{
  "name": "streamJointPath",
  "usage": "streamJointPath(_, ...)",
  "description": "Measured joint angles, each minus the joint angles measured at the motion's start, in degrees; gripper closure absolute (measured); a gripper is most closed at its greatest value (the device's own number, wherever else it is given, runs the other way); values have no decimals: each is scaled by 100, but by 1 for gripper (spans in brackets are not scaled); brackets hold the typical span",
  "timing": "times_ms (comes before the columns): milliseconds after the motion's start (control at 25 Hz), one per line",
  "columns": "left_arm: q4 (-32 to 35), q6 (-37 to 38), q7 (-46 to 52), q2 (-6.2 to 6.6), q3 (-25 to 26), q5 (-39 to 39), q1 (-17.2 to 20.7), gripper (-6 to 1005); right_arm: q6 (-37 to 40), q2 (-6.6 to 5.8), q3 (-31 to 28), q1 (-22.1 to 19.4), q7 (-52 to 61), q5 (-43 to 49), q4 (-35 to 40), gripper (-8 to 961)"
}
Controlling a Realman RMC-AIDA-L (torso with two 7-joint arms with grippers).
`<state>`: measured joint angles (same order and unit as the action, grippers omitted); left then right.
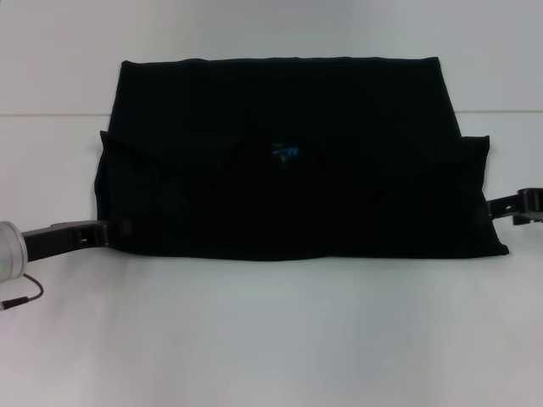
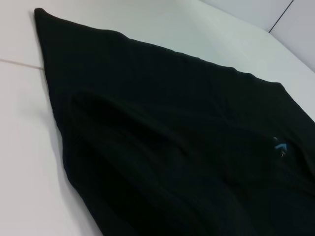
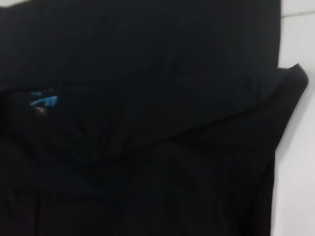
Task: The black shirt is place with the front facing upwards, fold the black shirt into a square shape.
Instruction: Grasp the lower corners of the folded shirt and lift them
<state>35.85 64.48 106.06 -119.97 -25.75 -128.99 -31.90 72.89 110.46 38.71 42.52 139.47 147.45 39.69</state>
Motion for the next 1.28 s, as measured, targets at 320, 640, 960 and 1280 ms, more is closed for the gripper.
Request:
streamJointPath(320, -5, 54, 5, 0, 1, -4, -8, 968, -611, 22, 189, 95, 25, -11, -471, 189)
streamJointPath(640, -7, 56, 19, 0, 0, 5, -18, 968, -789, 152, 190, 110, -33, -25, -649, 225)
streamJointPath(960, -25, 56, 16, -4, 0, 29, -25, 967, -940, 242, 199, 157, -106, -1, -699, 261)
streamJointPath(1280, -18, 55, 17, -3, 0, 39, -26, 967, -1090, 241, 303, 149, -118, 15, -707, 376)
